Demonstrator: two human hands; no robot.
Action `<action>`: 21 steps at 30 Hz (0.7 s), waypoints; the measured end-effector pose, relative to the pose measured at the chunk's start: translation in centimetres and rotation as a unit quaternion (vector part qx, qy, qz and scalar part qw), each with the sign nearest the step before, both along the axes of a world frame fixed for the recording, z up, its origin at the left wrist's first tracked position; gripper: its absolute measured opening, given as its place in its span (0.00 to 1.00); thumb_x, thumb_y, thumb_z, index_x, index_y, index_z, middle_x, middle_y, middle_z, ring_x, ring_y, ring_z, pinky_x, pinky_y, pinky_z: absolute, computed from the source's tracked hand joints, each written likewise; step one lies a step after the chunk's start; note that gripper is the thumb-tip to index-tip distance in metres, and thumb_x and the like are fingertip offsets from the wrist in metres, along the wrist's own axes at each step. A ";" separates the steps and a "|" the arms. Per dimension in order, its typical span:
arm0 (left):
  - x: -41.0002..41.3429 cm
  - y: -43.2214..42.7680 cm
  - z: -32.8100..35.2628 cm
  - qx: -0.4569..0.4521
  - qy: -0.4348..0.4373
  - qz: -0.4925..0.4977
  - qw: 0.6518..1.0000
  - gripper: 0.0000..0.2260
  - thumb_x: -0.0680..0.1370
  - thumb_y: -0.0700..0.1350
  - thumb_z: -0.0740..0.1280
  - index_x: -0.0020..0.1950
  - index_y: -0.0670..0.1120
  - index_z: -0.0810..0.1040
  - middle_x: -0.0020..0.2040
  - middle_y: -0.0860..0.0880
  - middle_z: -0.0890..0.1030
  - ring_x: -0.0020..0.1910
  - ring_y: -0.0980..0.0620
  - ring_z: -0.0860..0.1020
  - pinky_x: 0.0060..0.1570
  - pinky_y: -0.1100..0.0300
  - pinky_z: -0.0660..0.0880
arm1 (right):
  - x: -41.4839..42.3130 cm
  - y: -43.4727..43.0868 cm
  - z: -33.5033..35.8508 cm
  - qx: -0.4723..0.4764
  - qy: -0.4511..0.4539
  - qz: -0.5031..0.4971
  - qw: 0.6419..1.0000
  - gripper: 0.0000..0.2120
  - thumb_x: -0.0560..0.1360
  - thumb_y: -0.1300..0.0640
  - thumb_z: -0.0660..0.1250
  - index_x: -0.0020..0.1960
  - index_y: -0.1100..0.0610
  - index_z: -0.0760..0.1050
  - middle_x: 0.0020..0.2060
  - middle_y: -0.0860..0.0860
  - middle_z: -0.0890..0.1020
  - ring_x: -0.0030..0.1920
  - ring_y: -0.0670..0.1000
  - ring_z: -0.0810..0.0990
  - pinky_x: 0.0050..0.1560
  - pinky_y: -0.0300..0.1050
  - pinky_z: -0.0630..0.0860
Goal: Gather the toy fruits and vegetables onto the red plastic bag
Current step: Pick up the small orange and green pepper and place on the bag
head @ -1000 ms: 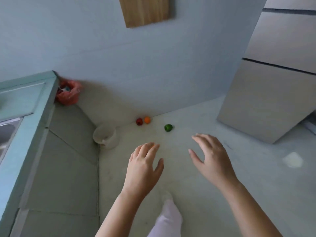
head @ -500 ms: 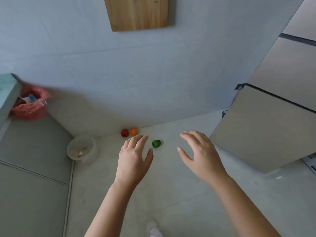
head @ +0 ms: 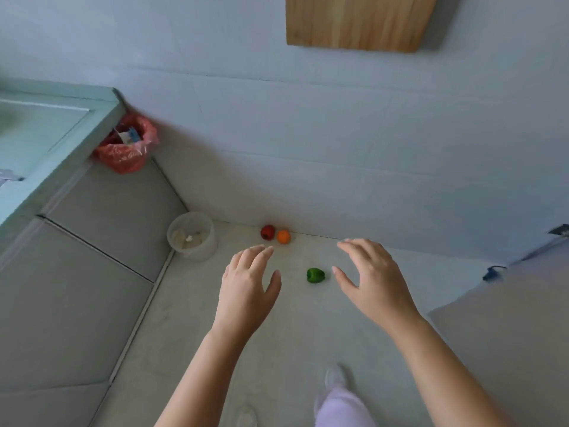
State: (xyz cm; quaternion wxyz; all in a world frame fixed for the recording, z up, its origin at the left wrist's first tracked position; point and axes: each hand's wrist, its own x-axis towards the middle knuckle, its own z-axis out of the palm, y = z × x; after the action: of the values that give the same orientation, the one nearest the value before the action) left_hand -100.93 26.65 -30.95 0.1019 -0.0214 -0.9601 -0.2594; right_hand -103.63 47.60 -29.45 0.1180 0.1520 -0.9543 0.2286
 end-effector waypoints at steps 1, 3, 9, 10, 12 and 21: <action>-0.9 0.8 -0.1 0.002 -0.002 0.021 1.000 0.21 0.72 0.52 0.57 0.59 0.42 0.76 0.55 0.45 0.79 0.55 0.43 0.76 0.54 0.50 0.73 | -1.5 0.7 -0.1 0.000 -0.002 0.019 1.000 0.21 0.70 0.48 0.58 0.53 0.61 0.77 0.49 0.56 0.81 0.49 0.58 0.79 0.48 0.49 0.75; -2.6 2.3 -0.5 0.008 -0.010 0.057 0.998 0.21 0.72 0.51 0.58 0.59 0.42 0.76 0.55 0.45 0.79 0.55 0.43 0.76 0.54 0.51 0.72 | -4.4 2.1 -0.7 0.000 -0.003 0.055 0.998 0.21 0.70 0.48 0.58 0.53 0.62 0.77 0.48 0.57 0.81 0.48 0.59 0.79 0.48 0.49 0.76; -7.4 3.9 -4.3 0.054 -0.045 0.133 0.989 0.19 0.72 0.45 0.63 0.61 0.42 0.74 0.58 0.46 0.77 0.58 0.45 0.73 0.57 0.59 0.66 | -11.7 3.1 -5.3 0.018 -0.017 0.131 0.991 0.21 0.70 0.48 0.58 0.52 0.62 0.77 0.46 0.57 0.82 0.45 0.59 0.80 0.46 0.50 0.76; -8.1 3.6 -5.5 0.057 -0.050 0.145 0.986 0.19 0.72 0.45 0.62 0.61 0.42 0.74 0.58 0.45 0.77 0.58 0.45 0.73 0.57 0.60 0.65 | -12.7 2.9 -6.7 0.026 -0.023 0.148 0.988 0.20 0.70 0.48 0.58 0.51 0.62 0.77 0.46 0.57 0.82 0.45 0.59 0.80 0.46 0.49 0.76; -9.8 2.6 -8.3 0.052 -0.059 0.161 0.984 0.19 0.72 0.47 0.60 0.61 0.41 0.74 0.58 0.45 0.77 0.58 0.45 0.73 0.57 0.60 0.66 | -14.6 2.2 -10.0 0.036 -0.045 0.173 0.983 0.20 0.70 0.48 0.58 0.51 0.61 0.77 0.46 0.56 0.81 0.45 0.58 0.80 0.46 0.49 0.76; -17.8 -1.1 -28.7 0.033 -0.108 0.184 0.976 0.20 0.72 0.49 0.59 0.59 0.39 0.75 0.57 0.43 0.78 0.58 0.43 0.73 0.57 0.60 0.65 | -22.8 -0.8 -30.3 0.015 -0.115 0.147 0.982 0.20 0.69 0.48 0.59 0.52 0.60 0.77 0.46 0.55 0.82 0.45 0.58 0.80 0.47 0.47 0.75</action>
State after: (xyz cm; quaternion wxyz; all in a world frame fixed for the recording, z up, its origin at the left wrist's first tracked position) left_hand -118.77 25.54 -59.63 0.0439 0.1876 -0.9439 -0.2681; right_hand -126.38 46.79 -59.76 -0.0295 0.2655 -0.9320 0.2452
